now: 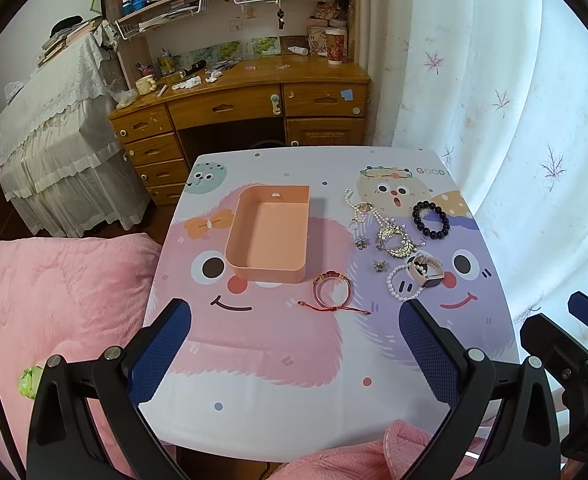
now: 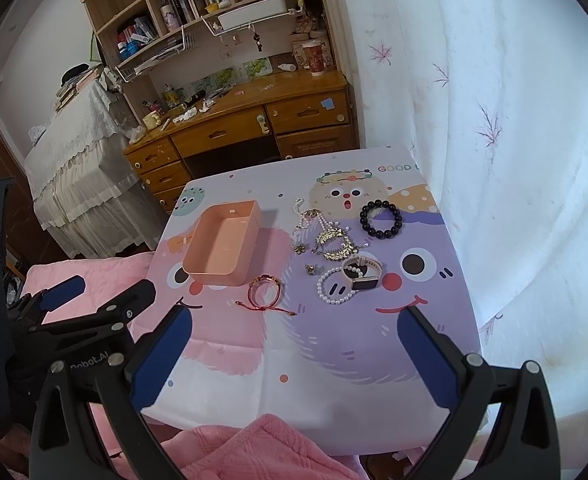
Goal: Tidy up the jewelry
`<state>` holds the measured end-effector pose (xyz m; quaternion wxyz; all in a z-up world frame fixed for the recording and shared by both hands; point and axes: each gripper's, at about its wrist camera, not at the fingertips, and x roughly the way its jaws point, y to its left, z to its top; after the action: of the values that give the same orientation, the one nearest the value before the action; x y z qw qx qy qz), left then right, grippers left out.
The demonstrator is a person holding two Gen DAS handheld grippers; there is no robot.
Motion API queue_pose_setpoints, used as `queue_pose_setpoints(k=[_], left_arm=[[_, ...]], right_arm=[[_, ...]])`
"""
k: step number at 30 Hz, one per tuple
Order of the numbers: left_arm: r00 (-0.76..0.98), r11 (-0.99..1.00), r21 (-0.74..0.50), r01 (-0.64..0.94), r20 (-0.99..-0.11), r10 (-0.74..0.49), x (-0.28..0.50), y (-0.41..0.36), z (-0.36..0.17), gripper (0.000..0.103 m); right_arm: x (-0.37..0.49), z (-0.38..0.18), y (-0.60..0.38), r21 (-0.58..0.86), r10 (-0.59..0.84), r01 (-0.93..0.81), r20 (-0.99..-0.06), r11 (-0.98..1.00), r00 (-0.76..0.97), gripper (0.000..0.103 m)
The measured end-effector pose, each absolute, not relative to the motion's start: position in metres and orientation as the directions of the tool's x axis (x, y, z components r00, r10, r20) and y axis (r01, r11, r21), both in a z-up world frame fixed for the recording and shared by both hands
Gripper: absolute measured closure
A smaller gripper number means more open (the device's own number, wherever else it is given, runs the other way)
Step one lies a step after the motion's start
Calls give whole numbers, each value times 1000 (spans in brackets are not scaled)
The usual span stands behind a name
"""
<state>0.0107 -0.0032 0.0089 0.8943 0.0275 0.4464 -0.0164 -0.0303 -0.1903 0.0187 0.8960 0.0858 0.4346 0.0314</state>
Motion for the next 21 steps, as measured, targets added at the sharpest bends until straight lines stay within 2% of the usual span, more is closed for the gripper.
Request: queue_pose_setpoints(k=[21], left_arm=[[601, 997, 25, 68, -799, -21, 18, -4, 10, 1]], right_arm=[[-27, 17, -190, 183, 125, 29, -773, 983, 622, 0]])
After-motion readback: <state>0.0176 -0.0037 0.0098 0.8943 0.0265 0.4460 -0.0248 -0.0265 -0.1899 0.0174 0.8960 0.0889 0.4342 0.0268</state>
